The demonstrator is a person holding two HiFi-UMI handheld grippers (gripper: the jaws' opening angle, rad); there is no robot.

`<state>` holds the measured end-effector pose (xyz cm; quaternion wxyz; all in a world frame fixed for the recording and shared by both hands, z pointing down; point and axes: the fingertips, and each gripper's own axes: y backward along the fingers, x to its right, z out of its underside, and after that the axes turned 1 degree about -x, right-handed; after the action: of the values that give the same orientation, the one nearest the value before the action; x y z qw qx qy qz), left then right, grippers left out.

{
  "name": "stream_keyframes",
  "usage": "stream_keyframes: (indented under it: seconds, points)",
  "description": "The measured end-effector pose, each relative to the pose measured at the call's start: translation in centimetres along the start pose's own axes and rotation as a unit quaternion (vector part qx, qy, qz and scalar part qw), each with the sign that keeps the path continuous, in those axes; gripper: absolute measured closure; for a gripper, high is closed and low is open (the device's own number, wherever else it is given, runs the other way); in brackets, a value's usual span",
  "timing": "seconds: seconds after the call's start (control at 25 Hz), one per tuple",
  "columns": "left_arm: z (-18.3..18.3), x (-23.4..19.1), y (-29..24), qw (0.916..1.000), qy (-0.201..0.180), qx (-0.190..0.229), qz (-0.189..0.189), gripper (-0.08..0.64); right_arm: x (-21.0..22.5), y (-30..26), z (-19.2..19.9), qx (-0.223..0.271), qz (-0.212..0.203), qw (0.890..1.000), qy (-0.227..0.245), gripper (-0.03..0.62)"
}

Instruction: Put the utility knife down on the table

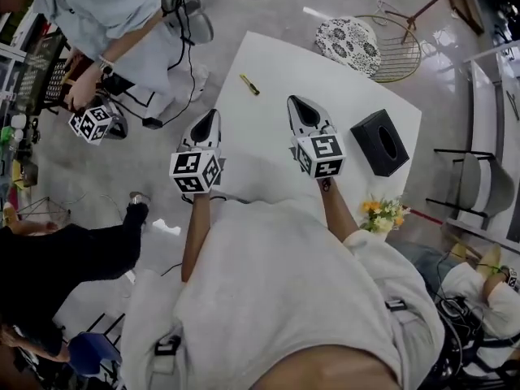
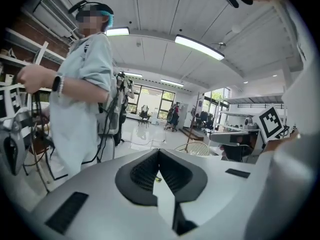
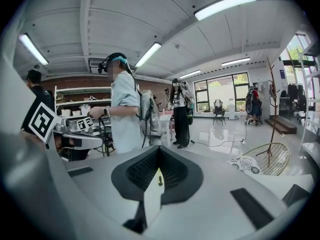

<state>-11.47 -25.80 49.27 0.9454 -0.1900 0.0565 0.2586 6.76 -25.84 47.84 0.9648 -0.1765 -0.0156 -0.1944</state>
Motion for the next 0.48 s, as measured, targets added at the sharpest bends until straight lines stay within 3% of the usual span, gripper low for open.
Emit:
stream_keyframes:
  seconds: [0.48]
  points:
    - [-2.1, 0.5, 1.1, 0.9998, -0.012, 0.018, -0.002, 0.540, 0.5, 1.3, 0.6, -0.007, 0.011, 1.000, -0.008, 0.561]
